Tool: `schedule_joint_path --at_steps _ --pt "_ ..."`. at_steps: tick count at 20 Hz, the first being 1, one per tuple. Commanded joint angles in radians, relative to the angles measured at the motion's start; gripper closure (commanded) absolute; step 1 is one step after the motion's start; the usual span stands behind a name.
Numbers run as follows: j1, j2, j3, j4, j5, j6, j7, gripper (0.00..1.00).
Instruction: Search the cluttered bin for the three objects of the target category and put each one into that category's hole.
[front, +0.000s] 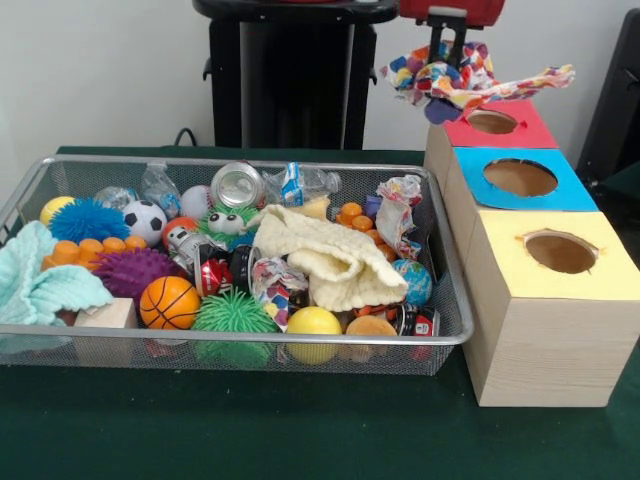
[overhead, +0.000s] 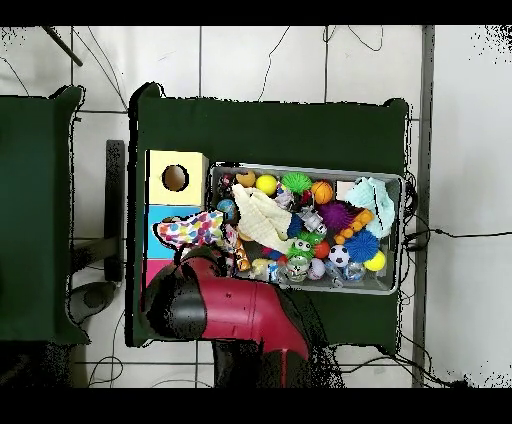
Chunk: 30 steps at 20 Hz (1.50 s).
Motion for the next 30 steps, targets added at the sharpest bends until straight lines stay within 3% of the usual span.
schedule_joint_path --at_steps 1,9,15,21,30 --pt "0.041 0.080 -0.015 0.005 0.086 -0.050 0.295 1.00" --pt "0.075 0.119 -0.025 -0.037 0.128 -0.065 0.308 1.00" --pt "0.079 0.105 -0.048 -0.048 0.126 -0.034 0.264 1.00" --pt "0.018 0.075 -0.048 -0.042 0.090 -0.007 0.179 1.00" --pt "-0.067 0.086 -0.003 -0.019 0.051 -0.077 0.131 1.00"
